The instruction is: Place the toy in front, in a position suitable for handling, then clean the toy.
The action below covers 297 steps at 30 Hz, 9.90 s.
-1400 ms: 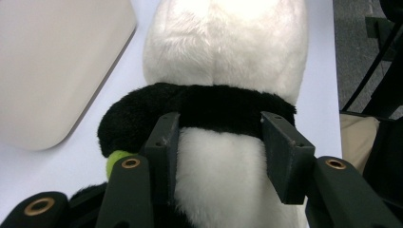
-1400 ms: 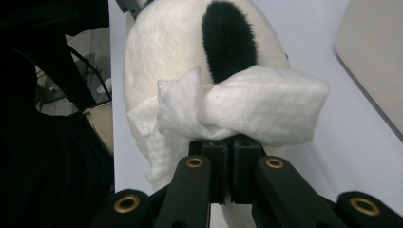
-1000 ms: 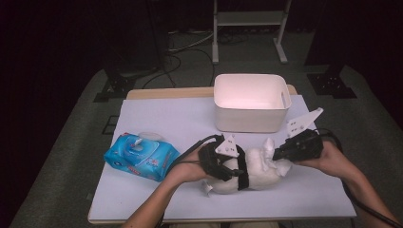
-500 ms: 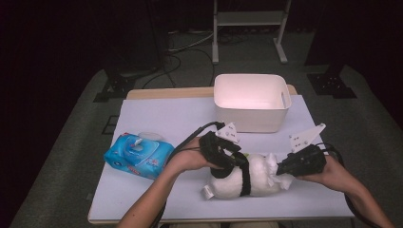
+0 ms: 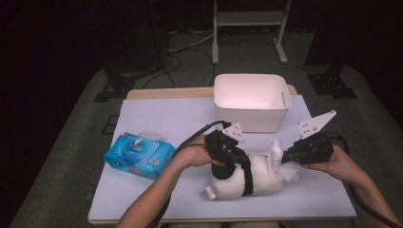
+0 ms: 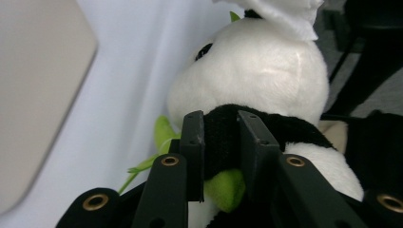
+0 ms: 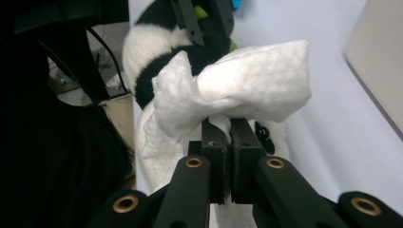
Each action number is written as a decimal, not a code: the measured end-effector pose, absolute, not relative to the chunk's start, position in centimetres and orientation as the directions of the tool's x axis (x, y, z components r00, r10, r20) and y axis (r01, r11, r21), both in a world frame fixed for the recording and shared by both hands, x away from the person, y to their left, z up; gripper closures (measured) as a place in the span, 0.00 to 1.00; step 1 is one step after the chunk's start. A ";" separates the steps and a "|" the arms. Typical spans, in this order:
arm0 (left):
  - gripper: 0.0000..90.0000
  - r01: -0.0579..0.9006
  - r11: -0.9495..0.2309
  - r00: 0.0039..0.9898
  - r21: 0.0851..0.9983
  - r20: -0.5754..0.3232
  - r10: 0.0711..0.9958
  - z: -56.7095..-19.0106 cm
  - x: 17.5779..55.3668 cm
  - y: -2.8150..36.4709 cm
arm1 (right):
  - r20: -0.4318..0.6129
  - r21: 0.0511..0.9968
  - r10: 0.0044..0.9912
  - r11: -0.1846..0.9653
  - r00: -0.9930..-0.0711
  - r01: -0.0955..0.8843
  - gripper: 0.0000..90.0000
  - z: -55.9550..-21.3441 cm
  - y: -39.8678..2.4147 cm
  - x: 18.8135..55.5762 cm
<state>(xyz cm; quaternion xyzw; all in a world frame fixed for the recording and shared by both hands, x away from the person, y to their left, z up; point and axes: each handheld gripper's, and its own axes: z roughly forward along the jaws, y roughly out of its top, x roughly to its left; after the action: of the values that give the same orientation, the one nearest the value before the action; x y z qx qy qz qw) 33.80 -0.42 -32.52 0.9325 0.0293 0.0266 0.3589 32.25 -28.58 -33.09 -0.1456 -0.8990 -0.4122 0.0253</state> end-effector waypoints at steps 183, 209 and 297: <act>0.26 0.246 -0.628 0.923 0.738 0.020 0.385 -35.5 31.4 14.2 | 0.076 0.667 0.334 0.683 -0.940 0.297 0.53 -31.2 -26.2 38.3; 0.23 0.257 -0.626 0.915 0.736 0.023 0.404 -35.8 31.7 14.9 | 0.057 0.649 0.281 0.719 -0.958 0.249 0.53 -30.0 -24.0 41.1; 0.20 0.311 -0.624 0.901 0.716 -0.012 0.435 -36.4 31.5 15.9 | 0.070 0.528 0.179 0.828 -0.981 0.189 0.96 -31.3 -18.9 48.7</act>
<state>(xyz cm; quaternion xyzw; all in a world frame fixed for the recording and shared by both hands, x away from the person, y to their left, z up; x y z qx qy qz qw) 31.49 15.86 -36.41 0.8976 0.2077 0.0811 0.3803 48.75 -18.90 -31.27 -0.0961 -0.9560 -0.2771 0.0090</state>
